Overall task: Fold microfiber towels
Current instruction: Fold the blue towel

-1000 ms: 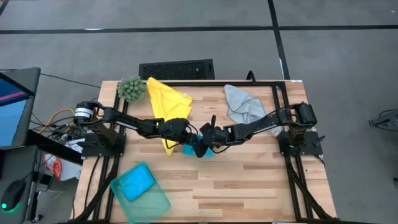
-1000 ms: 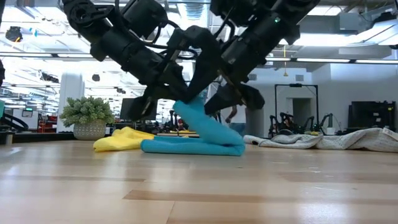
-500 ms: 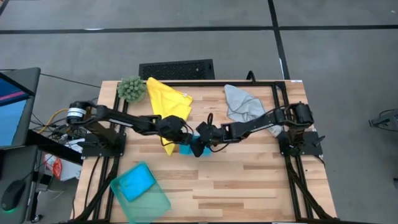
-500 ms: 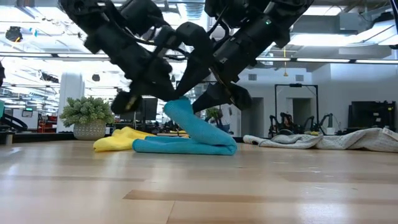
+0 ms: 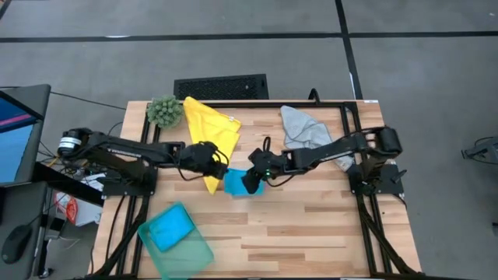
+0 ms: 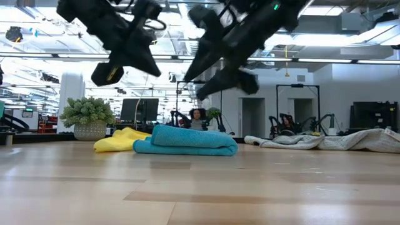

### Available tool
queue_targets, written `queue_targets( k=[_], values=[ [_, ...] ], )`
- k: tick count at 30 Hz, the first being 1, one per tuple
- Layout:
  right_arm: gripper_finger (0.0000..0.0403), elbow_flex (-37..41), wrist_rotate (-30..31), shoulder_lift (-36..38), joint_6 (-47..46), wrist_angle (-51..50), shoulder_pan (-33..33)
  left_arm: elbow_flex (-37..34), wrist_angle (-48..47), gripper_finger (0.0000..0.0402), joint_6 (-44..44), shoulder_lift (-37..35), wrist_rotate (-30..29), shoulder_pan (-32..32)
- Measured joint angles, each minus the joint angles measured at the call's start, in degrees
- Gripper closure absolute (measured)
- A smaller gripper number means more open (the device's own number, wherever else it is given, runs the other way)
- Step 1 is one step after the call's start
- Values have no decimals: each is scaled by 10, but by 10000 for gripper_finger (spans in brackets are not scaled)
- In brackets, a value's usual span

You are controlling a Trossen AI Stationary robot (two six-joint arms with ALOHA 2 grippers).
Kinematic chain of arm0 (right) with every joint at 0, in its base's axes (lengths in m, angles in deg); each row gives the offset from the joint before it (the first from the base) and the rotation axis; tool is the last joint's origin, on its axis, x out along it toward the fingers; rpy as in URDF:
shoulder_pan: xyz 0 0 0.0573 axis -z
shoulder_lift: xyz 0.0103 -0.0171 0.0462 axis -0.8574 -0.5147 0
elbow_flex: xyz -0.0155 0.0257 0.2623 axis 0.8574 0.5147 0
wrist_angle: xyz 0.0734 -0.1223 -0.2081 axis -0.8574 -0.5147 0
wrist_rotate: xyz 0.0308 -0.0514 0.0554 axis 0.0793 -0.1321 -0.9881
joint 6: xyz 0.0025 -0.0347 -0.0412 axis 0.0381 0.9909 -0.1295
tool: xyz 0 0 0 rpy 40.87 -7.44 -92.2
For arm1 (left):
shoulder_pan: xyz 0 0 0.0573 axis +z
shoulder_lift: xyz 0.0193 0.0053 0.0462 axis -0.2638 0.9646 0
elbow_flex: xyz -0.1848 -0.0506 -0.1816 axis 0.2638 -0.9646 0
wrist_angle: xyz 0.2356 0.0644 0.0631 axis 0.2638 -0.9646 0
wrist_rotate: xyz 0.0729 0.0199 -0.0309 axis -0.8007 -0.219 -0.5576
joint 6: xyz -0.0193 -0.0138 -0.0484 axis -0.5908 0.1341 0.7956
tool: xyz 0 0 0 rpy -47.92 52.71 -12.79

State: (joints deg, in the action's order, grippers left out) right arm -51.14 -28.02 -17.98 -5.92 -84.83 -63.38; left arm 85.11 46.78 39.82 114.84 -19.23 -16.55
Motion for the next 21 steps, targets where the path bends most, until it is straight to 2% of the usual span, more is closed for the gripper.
queue_targets(
  k=[3,6,9,13,17,21],
  values=[
    [179,0,8,41,8,-112,-5,0,11,401,39,21,-16,-50],
    [179,1,48,59,15,-194,-24,0,2,401,74,45,-40,-103],
    [179,0,69,63,14,-234,-47,-1,-11,401,120,67,-78,-137],
    [179,1,77,63,-10,-266,-68,0,40,398,175,98,-112,-156],
    [179,2,75,70,-26,-308,-86,0,99,364,195,141,-112,-159],
    [179,2,94,81,-43,-347,-102,-1,116,301,258,188,-115,-161]
  ],
)
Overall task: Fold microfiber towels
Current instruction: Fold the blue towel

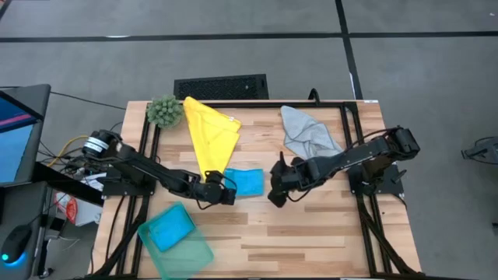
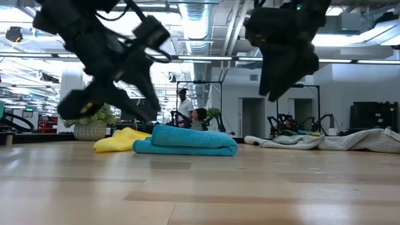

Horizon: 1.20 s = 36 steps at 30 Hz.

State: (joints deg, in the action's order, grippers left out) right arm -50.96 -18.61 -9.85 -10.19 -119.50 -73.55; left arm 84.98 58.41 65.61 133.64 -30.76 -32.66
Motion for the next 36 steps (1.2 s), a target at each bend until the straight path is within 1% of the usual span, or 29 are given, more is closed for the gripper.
queue_targets(
  k=[4,6,9,11,14,19,22,28,33,36],
  values=[
    [179,-1,23,10,-18,-14,-13,1,44,233,52,22,-31,1],
    [179,0,28,13,-20,-19,-18,2,56,204,62,25,-34,0],
    [179,-1,38,14,-21,-16,-20,2,52,172,89,25,-33,-3],
    [179,0,39,14,-22,-22,-20,2,46,159,106,25,-29,-8],
    [179,0,40,14,-22,-20,-20,2,40,153,137,24,-34,-21],
    [179,0,43,14,-19,-15,-20,2,14,155,204,31,-78,-37],
    [179,0,47,14,-19,-14,-20,1,26,157,211,47,-98,-37],
    [179,0,55,13,-15,-13,-20,1,89,158,229,100,-96,-31],
    [179,0,55,13,-13,-4,-19,1,94,158,242,104,-119,-23],
    [179,0,55,13,-13,-3,-19,1,121,158,231,102,-121,-13]
  ],
)
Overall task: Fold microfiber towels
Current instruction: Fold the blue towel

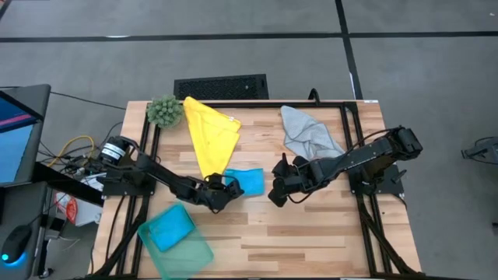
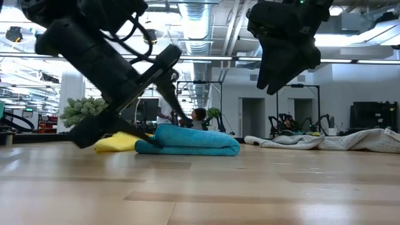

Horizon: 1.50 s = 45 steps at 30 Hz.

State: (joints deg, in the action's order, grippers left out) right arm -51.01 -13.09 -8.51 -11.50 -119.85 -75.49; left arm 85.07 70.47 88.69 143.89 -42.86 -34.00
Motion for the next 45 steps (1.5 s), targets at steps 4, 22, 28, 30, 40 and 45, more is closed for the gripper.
queue_targets(
  k=[4,22,28,30,40,45],
  values=[
    [179,0,0,0,0,0,0,0,-6,167,-1,0,0,8],
    [179,0,0,0,1,-1,0,0,35,348,14,0,-32,15],
    [179,0,0,0,1,0,0,0,45,394,-22,-29,-38,24],
    [179,0,0,0,1,1,0,0,32,396,-37,-50,-39,25],
    [179,0,0,-10,35,72,2,0,-157,399,-81,-125,-5,19],
    [179,0,-31,-38,51,143,12,-1,-216,399,-74,-119,-12,17]
  ],
)
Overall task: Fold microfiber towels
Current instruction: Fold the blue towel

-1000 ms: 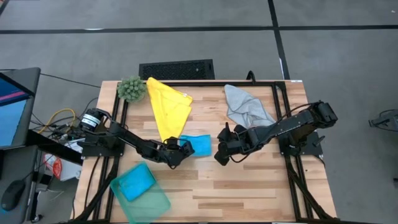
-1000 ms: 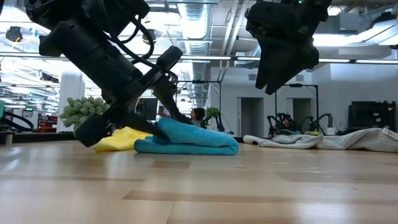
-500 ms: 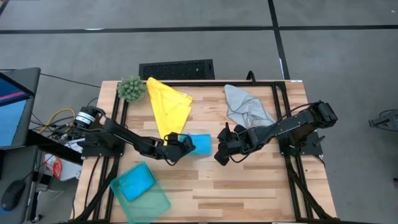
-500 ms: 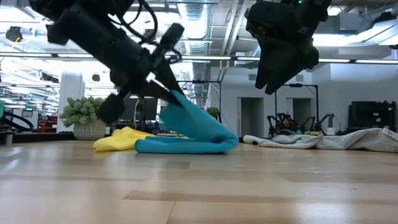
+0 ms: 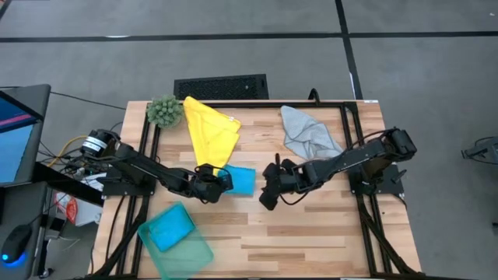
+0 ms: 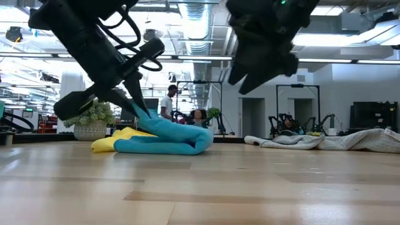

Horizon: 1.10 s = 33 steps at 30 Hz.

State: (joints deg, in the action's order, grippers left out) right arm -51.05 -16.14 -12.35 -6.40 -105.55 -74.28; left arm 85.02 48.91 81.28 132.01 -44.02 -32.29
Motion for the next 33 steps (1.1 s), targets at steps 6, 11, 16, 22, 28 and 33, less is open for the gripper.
queue_targets(
  k=[6,11,16,22,28,33],
  values=[
    [181,0,-15,-43,46,90,16,0,-24,399,-20,0,6,0],
    [198,1,-34,-85,85,160,33,0,-46,399,-18,0,10,0],
    [222,1,-39,-117,95,194,48,0,-47,400,-23,0,12,0],
    [238,0,-64,-123,99,204,55,0,-17,400,-34,0,17,0],
    [241,-2,-63,-108,105,204,51,1,-23,400,-41,0,15,0],
    [241,0,-62,-127,115,197,54,1,-28,400,-26,6,16,-2]
  ],
)
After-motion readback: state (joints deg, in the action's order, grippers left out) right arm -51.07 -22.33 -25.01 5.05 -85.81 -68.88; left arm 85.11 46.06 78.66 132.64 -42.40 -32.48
